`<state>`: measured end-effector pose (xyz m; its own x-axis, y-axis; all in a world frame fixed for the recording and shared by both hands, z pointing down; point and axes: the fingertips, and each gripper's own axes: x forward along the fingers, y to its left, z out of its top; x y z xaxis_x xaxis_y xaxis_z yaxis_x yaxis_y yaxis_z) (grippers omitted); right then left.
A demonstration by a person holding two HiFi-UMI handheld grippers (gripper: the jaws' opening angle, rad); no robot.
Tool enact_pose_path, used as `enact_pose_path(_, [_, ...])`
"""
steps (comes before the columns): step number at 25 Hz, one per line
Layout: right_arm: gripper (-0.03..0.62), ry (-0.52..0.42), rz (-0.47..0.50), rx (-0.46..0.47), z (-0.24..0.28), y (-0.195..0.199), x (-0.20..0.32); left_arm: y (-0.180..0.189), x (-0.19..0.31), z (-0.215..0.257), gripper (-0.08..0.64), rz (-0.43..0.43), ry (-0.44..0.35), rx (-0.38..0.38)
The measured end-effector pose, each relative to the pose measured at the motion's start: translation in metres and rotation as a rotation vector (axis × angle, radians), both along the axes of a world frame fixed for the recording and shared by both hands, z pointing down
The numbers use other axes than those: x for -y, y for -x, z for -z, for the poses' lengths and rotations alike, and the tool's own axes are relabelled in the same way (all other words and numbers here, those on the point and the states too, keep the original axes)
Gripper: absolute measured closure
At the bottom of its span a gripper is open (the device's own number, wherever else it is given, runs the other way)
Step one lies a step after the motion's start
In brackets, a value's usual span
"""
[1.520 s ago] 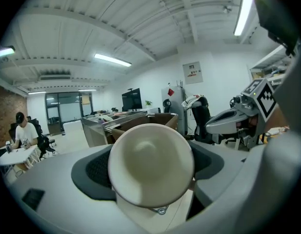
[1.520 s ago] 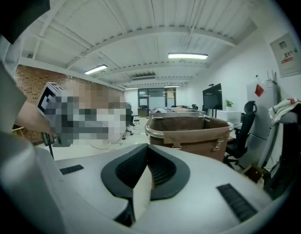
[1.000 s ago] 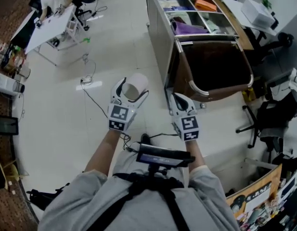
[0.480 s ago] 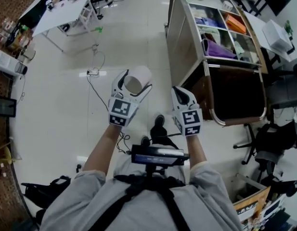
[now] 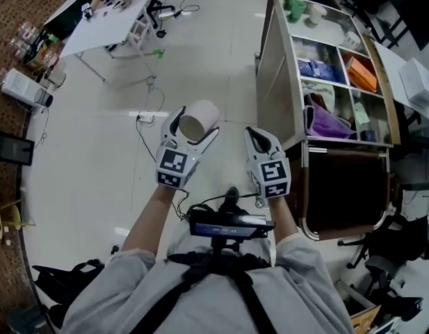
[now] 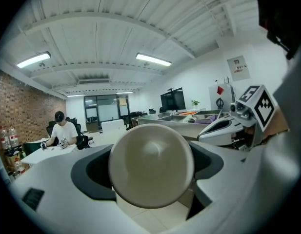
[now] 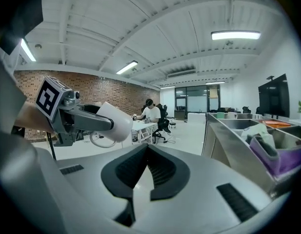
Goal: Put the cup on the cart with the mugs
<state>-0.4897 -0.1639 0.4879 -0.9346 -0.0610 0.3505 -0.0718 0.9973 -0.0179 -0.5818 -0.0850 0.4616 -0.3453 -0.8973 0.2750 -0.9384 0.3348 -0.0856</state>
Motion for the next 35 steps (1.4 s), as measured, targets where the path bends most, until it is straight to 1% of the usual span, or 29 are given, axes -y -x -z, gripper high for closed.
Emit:
enact_pose_path(4, [0.591, -0.012, 0.018, 0.012, 0.007, 0.035, 0.027, 0.034, 0.029, 0.013, 0.115, 0.02, -0.013, 0.023])
enact_pose_path(8, [0.591, -0.022, 0.022, 0.017, 0.009, 0.064, 0.047, 0.064, 0.052, 0.021, 0.115, 0.016, -0.016, 0.038])
enact_pose_path(14, [0.591, -0.013, -0.02, 0.017, 0.009, 0.109, 0.081, 0.115, 0.087, 0.015, 0.115, -0.02, -0.012, 0.027])
enact_pose_path(20, [0.591, -0.042, -0.13, 0.002, 0.006, 0.168, 0.12, 0.184, 0.12, 0.022, 0.115, -0.111, -0.032, 0.019])
enact_pose_path(24, [0.591, -0.052, -0.201, 0.0, 0.01, 0.209, 0.137, 0.229, 0.144, 0.026, 0.115, -0.19, -0.04, 0.007])
enact_pose_path(27, [0.591, -0.057, -0.25, 0.008, 0.012, 0.235, 0.152, 0.257, 0.166, 0.027, 0.115, -0.256, -0.045, 0.018])
enact_pose_path(31, [0.591, -0.062, -0.312, -0.001, 0.013, 0.257, 0.169, 0.282, 0.194, 0.03, 0.115, -0.323, -0.059, 0.003])
enact_pose_path(35, [0.591, -0.066, -0.344, -0.022, 0.012, 0.271, 0.179, 0.299, 0.211, 0.028, 0.115, -0.369, -0.053, -0.017])
